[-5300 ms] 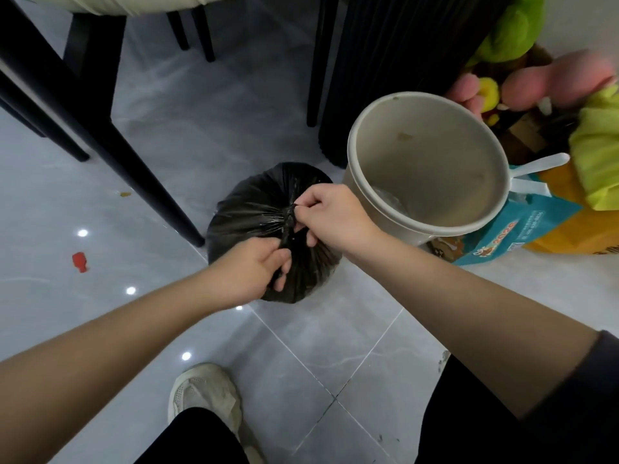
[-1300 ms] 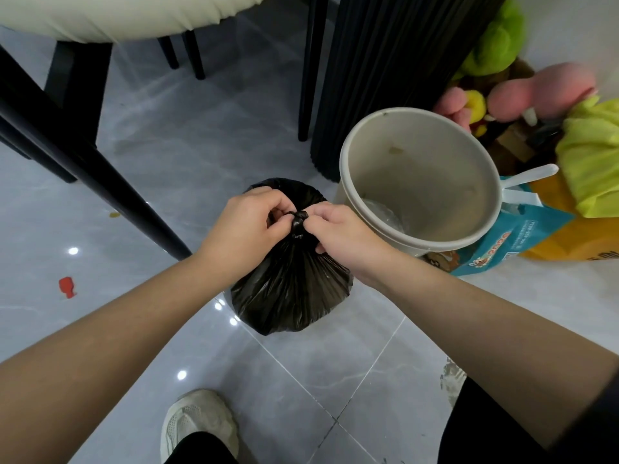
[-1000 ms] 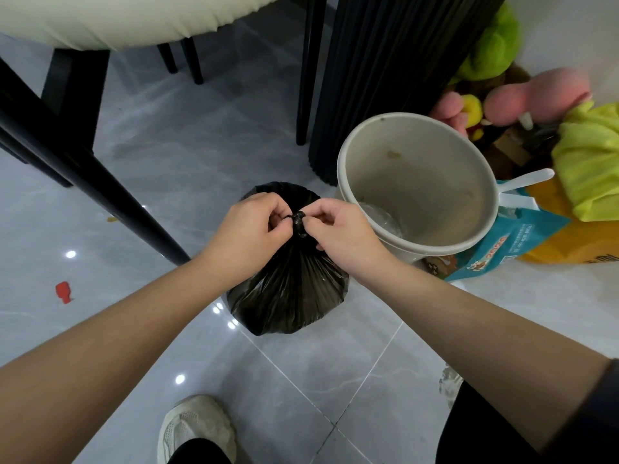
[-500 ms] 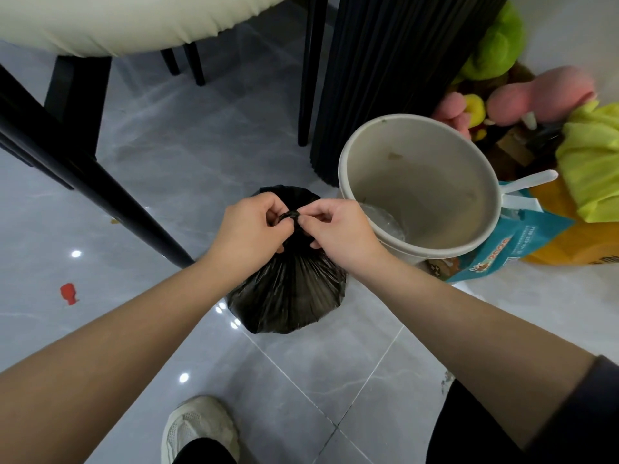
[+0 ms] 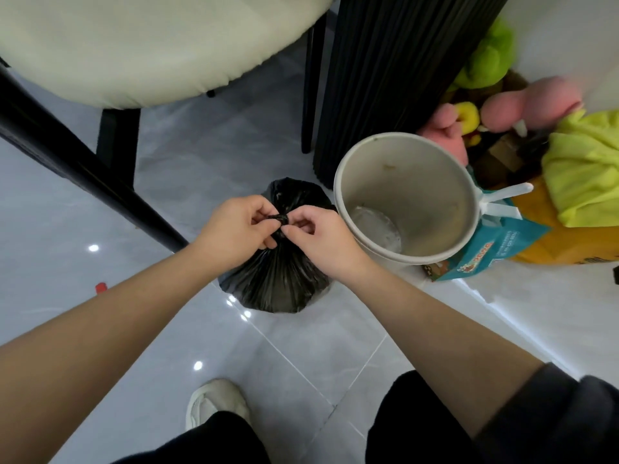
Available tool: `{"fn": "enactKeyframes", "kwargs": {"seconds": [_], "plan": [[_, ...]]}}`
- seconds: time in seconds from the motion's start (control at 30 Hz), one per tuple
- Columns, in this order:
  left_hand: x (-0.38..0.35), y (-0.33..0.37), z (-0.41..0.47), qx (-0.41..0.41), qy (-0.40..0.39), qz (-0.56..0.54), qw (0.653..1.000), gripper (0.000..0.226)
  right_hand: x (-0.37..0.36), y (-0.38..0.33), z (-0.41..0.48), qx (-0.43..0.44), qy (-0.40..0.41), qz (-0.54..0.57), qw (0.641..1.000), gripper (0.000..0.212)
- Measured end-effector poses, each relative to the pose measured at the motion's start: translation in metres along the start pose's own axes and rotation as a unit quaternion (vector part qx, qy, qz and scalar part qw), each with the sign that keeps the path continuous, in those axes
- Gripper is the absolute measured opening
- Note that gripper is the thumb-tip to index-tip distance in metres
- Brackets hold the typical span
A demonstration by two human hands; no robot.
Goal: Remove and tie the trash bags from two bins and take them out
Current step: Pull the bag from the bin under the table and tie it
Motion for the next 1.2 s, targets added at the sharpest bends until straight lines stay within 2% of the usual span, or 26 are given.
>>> {"fn": "enactKeyframes", "kwargs": {"seconds": [0.13,0.37,0.47,0.7,0.77,0.93,1.0,1.1,1.2], "plan": [[0.027,0.037,-0.019,-0.004,-0.038,-0.027,0.999,0.021,0.010,-0.040,-0.016,0.015,-0.033,-0.019,0.999,0.018],[0.068,0.106,-0.066,0.043,-0.112,0.030,0.992,0.003,0.030,-0.123,-0.050,0.059,-0.010,-0.091,0.994,0.001],[0.094,0.135,-0.089,0.057,-0.117,0.056,0.990,0.015,0.037,-0.165,-0.066,0.068,-0.032,-0.111,0.991,0.006],[0.146,0.184,-0.141,0.156,-0.217,-0.074,0.961,0.014,0.064,-0.251,-0.104,0.082,-0.102,-0.140,0.981,0.010],[0.160,0.200,-0.150,0.156,-0.210,-0.100,0.960,0.013,0.074,-0.269,-0.111,0.081,-0.101,-0.123,0.984,0.009],[0.183,0.231,-0.165,0.142,-0.138,-0.129,0.972,0.010,0.089,-0.302,-0.124,0.076,-0.111,-0.132,0.982,0.007],[0.188,0.239,-0.173,0.142,-0.151,-0.120,0.971,0.009,0.091,-0.316,-0.131,0.079,-0.120,-0.150,0.978,0.006],[0.198,0.247,-0.182,0.142,-0.214,-0.067,0.964,0.011,0.089,-0.339,-0.140,0.091,-0.148,-0.196,0.965,0.006],[0.209,0.254,-0.180,0.138,-0.246,-0.022,0.959,0.015,0.086,-0.358,-0.139,0.101,-0.143,-0.240,0.955,0.007]]}}
Point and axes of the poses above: each hand's wrist, its own z-axis towards the middle knuckle, its own x-axis out of the back of the hand, y = z × x, the point moved 6 cm from there along z, towards the middle knuckle, and after that the axes turned 9 degrees about z, right-handed, at the moved point
